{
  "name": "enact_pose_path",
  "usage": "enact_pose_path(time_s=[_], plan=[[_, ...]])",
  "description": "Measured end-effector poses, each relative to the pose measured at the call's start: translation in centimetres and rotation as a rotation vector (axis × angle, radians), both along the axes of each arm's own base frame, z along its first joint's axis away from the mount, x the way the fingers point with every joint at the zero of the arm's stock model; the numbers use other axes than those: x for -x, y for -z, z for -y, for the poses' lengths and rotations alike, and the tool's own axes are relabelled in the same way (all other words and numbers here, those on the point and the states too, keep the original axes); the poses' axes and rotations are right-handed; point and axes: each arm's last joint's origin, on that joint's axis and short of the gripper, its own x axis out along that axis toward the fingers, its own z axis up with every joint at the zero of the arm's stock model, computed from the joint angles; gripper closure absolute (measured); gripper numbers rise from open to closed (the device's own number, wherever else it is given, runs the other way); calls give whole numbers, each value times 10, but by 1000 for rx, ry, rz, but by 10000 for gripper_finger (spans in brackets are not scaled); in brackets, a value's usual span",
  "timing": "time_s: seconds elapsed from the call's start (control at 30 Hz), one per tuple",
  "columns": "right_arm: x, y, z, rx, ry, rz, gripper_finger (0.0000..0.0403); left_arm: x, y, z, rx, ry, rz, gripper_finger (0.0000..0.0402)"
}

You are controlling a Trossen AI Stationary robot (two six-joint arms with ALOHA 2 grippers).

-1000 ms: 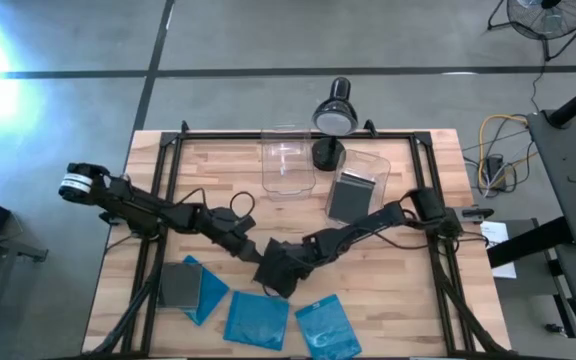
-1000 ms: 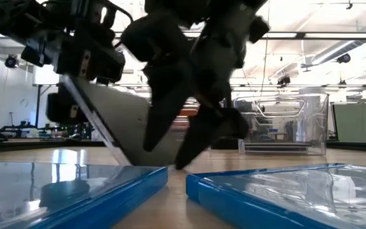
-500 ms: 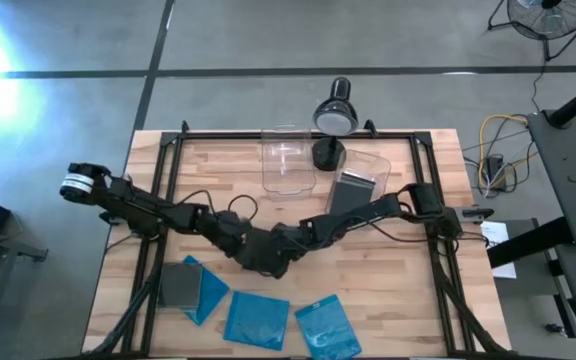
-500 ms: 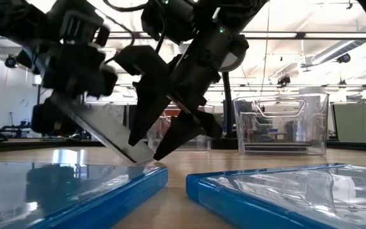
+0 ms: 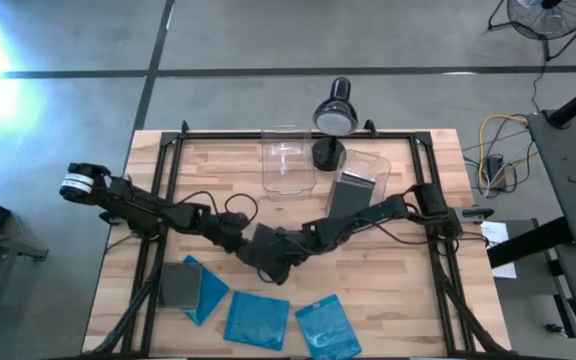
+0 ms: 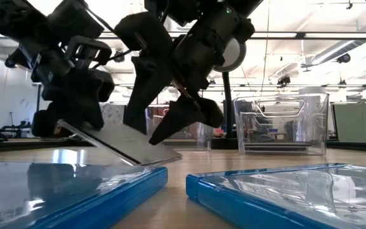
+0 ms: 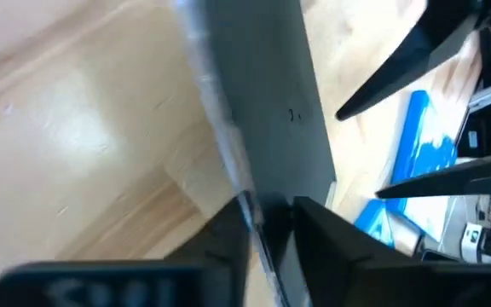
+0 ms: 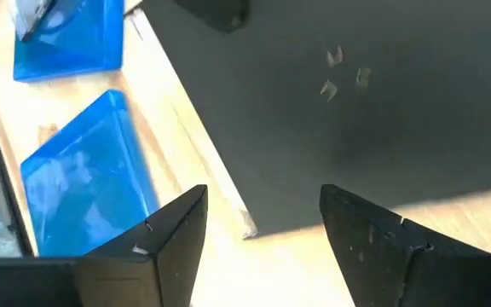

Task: Pick & place jewel cases by type
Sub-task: Put the black CD case into the right transparent bin

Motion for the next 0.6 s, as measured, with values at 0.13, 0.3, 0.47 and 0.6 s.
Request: enact_pose_path(time_s=[0.13, 0.3, 0.47, 0.6], plan=[[0, 0, 3, 3, 8, -1, 179, -1, -2, -1, -19, -24, 14, 390], [9, -23, 0, 45, 14, 15, 179, -1, -3, -3, -11, -43, 11, 399], [47, -106, -3, 189, 119, 132, 179, -1, -10, -3, -5, -43, 32, 400], [96, -166, 0, 312, 285, 221, 179, -16, -37, -3, 28, -71, 196, 401]])
